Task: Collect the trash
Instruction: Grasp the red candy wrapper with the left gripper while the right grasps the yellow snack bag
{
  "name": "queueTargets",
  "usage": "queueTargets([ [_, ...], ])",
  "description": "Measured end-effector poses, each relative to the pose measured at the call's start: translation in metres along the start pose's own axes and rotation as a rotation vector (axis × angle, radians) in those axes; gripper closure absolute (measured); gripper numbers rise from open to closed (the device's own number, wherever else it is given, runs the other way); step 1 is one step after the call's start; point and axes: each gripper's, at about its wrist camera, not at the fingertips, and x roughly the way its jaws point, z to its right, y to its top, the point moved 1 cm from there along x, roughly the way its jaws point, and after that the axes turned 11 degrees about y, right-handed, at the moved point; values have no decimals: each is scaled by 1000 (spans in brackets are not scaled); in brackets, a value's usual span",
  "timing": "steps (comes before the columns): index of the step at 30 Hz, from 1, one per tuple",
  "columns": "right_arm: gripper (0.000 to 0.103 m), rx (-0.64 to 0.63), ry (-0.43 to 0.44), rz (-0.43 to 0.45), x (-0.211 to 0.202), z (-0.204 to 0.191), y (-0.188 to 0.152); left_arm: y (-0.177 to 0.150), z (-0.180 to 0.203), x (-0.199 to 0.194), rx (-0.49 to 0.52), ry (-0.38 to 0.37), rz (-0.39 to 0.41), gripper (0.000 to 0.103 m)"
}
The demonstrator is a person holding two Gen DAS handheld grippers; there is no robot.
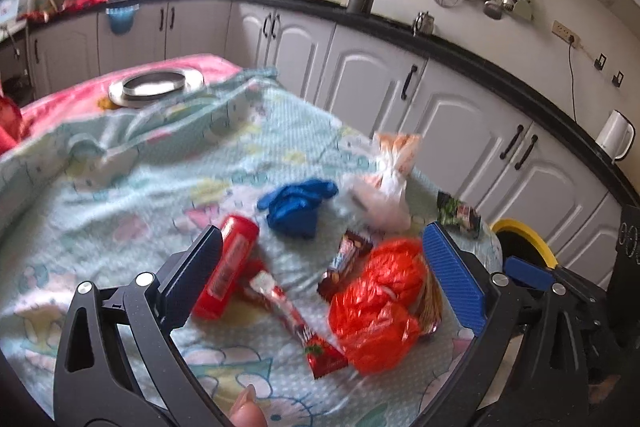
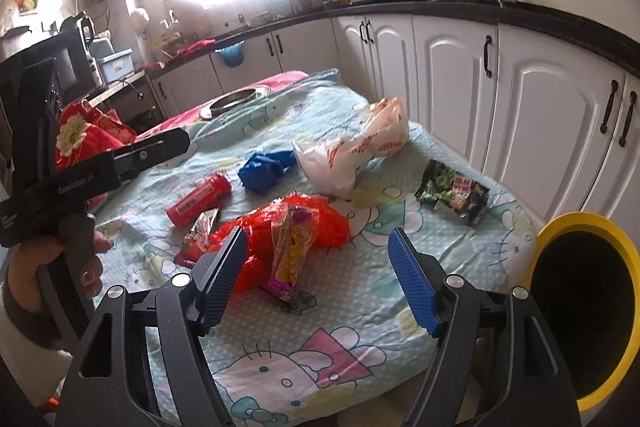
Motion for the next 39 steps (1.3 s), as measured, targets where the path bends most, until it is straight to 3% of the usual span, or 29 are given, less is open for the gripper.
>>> queueTargets([
  [7, 44, 5, 26, -67, 25, -1, -9, -20, -6, 21, -37, -17, -104, 30],
  [18, 55, 17, 47, -119, 47, 0, -15, -39, -14, 36, -78, -13, -188, 36],
  [22, 63, 18, 55, -143, 55, 0, -18, -45, -16, 41, -93, -27, -222, 47],
  [26, 79, 14, 72, -156, 58, -2, -22, -48, -14, 44, -91, -44, -247, 61],
  [31, 82, -9, 77, -155, 57, -8, -23, -51, -13, 47, -84, -58, -268, 91],
  [39, 83, -7, 83, -145, 50, -8, -24, -48, -12, 40, -83, -69, -249, 96],
])
